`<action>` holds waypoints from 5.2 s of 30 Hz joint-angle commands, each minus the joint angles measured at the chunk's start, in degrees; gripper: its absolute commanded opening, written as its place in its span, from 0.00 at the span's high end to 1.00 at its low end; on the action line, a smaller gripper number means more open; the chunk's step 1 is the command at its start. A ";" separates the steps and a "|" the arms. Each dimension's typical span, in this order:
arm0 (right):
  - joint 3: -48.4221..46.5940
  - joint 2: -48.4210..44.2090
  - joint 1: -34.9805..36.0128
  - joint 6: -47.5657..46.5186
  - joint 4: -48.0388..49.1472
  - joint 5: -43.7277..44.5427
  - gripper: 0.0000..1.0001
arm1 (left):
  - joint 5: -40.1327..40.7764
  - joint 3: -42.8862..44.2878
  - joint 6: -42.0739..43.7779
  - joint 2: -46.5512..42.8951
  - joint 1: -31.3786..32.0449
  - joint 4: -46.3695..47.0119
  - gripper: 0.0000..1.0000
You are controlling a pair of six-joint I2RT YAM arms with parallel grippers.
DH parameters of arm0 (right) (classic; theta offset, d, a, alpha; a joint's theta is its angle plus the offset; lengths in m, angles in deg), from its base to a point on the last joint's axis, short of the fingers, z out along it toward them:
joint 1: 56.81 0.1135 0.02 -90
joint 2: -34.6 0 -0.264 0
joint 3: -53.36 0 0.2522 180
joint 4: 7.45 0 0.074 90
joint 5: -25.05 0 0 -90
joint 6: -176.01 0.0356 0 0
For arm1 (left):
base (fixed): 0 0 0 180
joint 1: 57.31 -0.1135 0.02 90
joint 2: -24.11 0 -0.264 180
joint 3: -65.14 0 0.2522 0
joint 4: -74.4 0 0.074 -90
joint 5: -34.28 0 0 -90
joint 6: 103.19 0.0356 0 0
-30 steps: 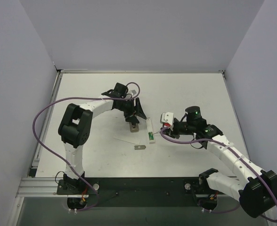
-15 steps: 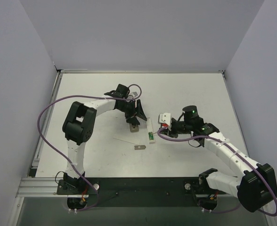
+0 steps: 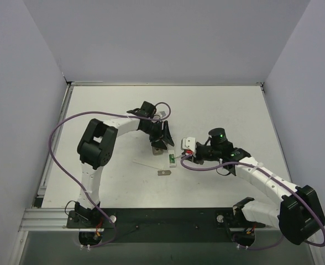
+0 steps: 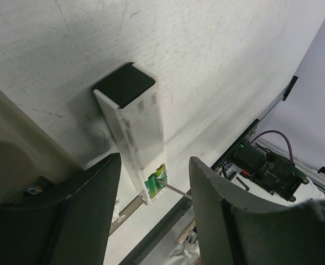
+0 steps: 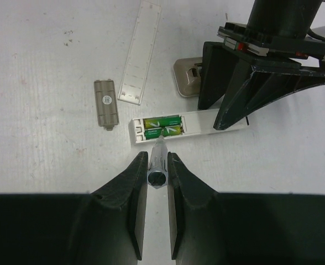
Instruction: Unload the batteries from the remote control
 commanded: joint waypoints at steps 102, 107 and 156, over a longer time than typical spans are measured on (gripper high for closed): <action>-14.52 5.65 12.97 -5.08 -18.71 20.46 1.00 | -3.65 3.23 4.03 5.47 0.23 -3.47 0.64; -14.97 7.93 13.76 -5.44 -18.45 20.11 1.00 | -3.83 2.97 3.77 5.65 0.23 -3.29 0.64; 12.11 -5.34 -0.39 16.28 14.78 9.04 1.00 | -3.21 1.82 3.07 6.88 0.23 -4.26 0.66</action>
